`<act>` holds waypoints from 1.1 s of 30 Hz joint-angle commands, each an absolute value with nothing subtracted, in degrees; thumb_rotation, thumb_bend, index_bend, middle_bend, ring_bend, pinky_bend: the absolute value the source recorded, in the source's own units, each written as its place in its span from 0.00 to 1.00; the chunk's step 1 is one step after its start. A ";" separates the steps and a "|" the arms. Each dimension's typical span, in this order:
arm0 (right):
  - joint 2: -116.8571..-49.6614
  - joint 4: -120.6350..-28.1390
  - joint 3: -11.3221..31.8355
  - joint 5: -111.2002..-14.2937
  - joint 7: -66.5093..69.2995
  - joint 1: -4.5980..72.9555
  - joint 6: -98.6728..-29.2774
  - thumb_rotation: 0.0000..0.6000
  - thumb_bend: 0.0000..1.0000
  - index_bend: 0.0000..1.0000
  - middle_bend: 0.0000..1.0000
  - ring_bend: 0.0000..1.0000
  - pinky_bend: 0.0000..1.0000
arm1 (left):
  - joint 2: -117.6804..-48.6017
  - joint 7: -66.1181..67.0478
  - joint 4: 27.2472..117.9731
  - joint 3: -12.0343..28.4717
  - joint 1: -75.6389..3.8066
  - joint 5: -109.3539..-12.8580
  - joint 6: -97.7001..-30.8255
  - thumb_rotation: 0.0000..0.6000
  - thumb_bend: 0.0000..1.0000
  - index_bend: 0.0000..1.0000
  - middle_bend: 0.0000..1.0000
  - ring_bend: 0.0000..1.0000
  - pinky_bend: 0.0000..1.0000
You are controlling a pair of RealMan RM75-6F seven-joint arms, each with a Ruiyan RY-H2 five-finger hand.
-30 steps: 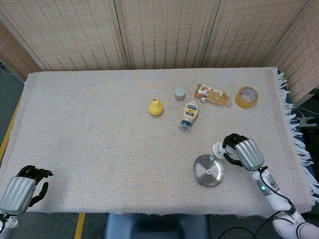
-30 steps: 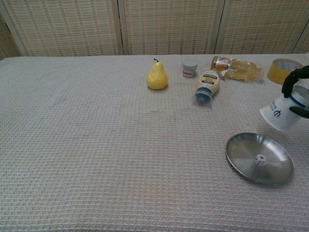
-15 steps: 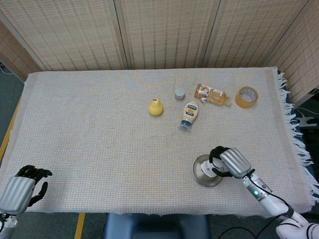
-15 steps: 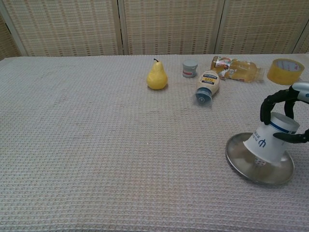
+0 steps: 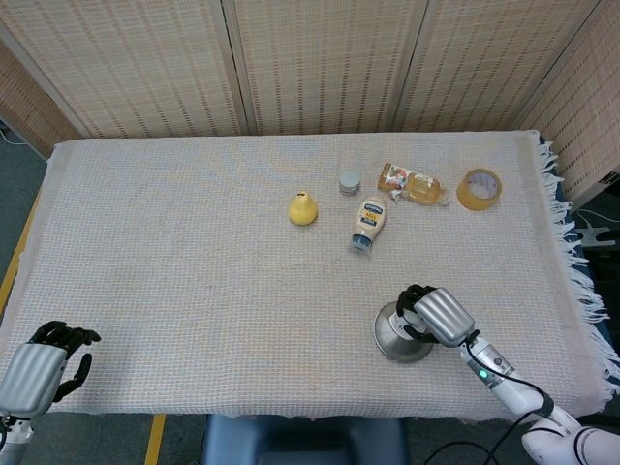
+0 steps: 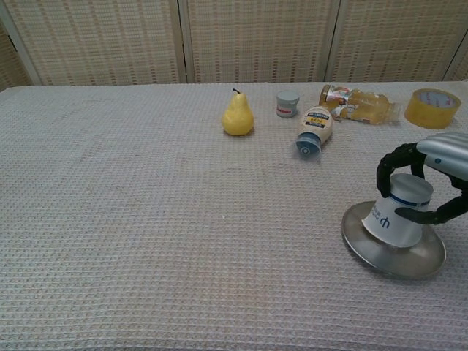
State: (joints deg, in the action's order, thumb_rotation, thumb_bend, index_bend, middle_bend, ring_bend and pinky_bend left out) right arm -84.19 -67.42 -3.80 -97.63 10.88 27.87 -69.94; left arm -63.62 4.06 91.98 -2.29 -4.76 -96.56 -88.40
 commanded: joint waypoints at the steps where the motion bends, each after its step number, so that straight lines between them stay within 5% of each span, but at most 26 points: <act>1: -86.82 -64.16 -3.17 -98.88 9.50 27.74 -72.39 1.00 0.27 0.50 0.41 0.30 0.52 | -63.59 4.05 91.99 -2.34 -4.73 -96.67 -88.46 1.00 0.51 0.40 0.45 0.37 0.26; 18: -86.00 -65.07 -7.05 -100.39 23.72 28.41 -71.43 1.00 0.27 0.50 0.41 0.30 0.52 | -63.48 4.08 92.10 -2.38 -4.65 -96.86 -88.63 1.00 0.51 0.40 0.45 0.37 0.24; 33: -95.47 -45.62 -4.25 -100.76 14.41 26.93 -77.87 1.00 0.27 0.50 0.41 0.30 0.52 | -63.46 4.21 92.14 -2.42 -4.63 -96.84 -88.50 1.00 0.51 0.40 0.45 0.37 0.24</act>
State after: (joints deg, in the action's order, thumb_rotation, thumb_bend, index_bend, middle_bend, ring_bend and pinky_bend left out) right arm -93.91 -47.53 -4.56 -100.70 14.47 27.19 -76.84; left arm -63.46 4.21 92.14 -2.43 -4.63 -96.85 -88.50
